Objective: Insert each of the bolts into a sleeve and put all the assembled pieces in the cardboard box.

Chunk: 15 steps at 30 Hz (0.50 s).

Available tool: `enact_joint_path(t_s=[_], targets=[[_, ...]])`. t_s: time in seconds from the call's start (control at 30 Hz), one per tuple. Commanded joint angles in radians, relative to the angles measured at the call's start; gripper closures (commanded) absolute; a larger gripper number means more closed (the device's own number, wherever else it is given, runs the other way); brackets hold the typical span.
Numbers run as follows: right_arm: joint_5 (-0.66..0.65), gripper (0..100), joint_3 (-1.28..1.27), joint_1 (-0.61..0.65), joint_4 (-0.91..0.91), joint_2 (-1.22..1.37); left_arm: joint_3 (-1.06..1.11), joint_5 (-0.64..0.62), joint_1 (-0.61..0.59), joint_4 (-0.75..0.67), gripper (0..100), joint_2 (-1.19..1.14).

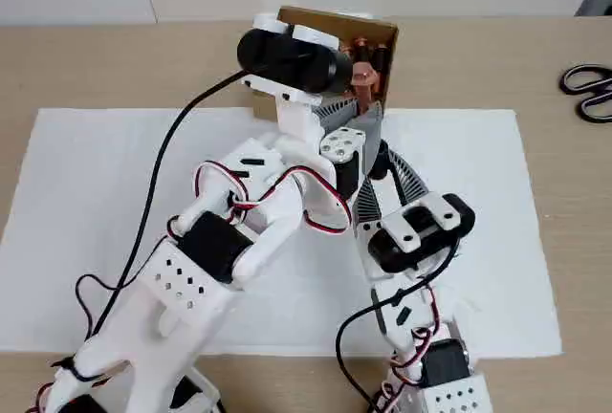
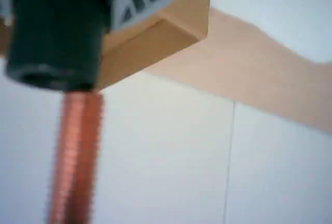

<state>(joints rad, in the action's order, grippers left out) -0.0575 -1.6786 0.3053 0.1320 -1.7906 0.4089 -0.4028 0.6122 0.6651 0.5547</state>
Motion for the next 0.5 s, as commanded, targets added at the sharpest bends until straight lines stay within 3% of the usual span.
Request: enact_joint_path(t_s=[0.0, 0.47], targets=[[0.0, 99.3, -0.005, 0.015, -0.065, -0.021, -0.008, -0.006, 0.006, -0.003, 99, 0.041], [0.0, 99.3, -0.005, 0.056, -0.065, -0.019, -0.03, -0.006, 0.02, 0.011, 99, 0.041]])
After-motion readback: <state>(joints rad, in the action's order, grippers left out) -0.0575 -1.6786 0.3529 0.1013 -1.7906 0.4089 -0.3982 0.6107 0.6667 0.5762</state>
